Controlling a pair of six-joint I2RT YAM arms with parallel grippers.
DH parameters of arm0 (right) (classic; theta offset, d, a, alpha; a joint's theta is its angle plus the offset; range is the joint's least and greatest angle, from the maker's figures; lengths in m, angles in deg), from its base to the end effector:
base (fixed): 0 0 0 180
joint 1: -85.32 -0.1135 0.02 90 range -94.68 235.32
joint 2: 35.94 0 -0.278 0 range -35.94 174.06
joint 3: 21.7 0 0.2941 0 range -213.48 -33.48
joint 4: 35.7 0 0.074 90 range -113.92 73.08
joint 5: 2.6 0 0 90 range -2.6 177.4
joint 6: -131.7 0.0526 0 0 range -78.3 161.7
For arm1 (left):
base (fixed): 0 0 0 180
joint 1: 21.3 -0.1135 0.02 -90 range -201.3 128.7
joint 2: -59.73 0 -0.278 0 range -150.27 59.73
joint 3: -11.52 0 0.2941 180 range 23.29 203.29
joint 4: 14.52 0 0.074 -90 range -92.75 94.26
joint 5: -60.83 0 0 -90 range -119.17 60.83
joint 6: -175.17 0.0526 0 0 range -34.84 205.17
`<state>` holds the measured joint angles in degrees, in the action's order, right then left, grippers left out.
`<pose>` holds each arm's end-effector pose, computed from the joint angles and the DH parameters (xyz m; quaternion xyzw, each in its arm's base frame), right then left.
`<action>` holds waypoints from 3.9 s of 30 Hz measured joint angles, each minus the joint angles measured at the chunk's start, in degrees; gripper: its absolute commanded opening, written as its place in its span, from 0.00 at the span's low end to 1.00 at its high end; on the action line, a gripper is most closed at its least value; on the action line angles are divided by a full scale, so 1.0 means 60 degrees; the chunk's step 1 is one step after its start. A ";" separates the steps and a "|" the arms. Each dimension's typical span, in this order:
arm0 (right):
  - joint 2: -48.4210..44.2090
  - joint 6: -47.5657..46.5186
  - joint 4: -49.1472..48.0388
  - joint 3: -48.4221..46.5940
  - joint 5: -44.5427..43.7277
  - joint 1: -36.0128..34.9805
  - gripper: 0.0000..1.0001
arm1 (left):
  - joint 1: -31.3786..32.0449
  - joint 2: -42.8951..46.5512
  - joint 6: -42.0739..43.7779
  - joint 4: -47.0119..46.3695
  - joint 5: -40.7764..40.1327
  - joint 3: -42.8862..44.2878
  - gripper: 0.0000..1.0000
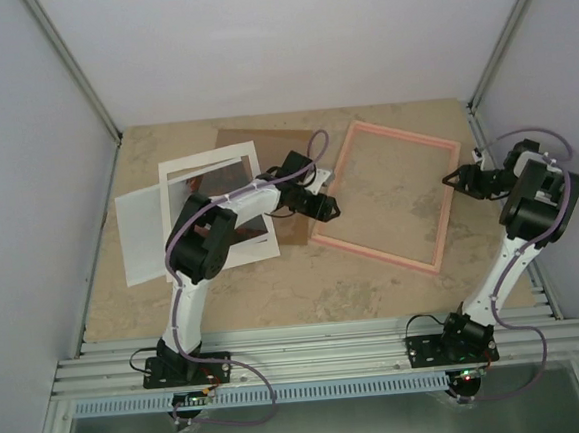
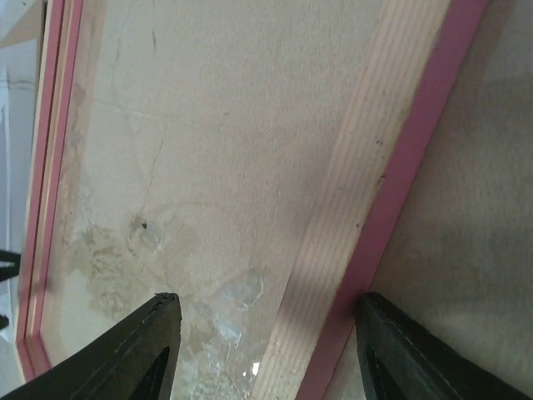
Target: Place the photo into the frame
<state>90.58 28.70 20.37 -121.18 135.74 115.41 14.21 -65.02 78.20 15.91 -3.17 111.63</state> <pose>0.4181 -0.1969 0.0950 0.1110 0.9042 0.3600 0.2011 0.4060 -0.3180 0.1199 0.2945 0.8841 -0.3059 0.1948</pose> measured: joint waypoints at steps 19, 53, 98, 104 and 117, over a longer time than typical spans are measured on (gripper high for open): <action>-0.0153 0.0583 -0.1111 0.0055 -0.0379 -0.1188 0.68 | 0.0393 0.2014 0.0729 -0.0135 0.0270 -0.2754 0.77; -0.2098 -0.0474 -0.3151 0.1381 -0.2160 -1.1118 0.33 | -0.9686 0.3891 0.2954 0.3657 0.1293 -0.4284 0.82; -0.0459 -0.1166 -0.4921 0.0980 -0.3843 -1.1464 0.17 | -0.8958 0.2659 0.2983 0.2867 0.5144 -0.4630 0.92; -0.0430 -0.1231 -0.4925 0.0940 -0.3821 -1.1468 0.17 | -0.8349 0.2663 0.2244 0.2466 0.4852 -0.4615 0.77; -0.0652 -0.1191 -0.4175 0.0688 -0.3676 -1.1468 0.69 | -0.8207 0.3785 0.1621 0.2670 0.4645 -0.4594 0.46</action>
<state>86.66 21.56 -4.68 -117.05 113.68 46.60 -35.03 -42.31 87.93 31.93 24.70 84.06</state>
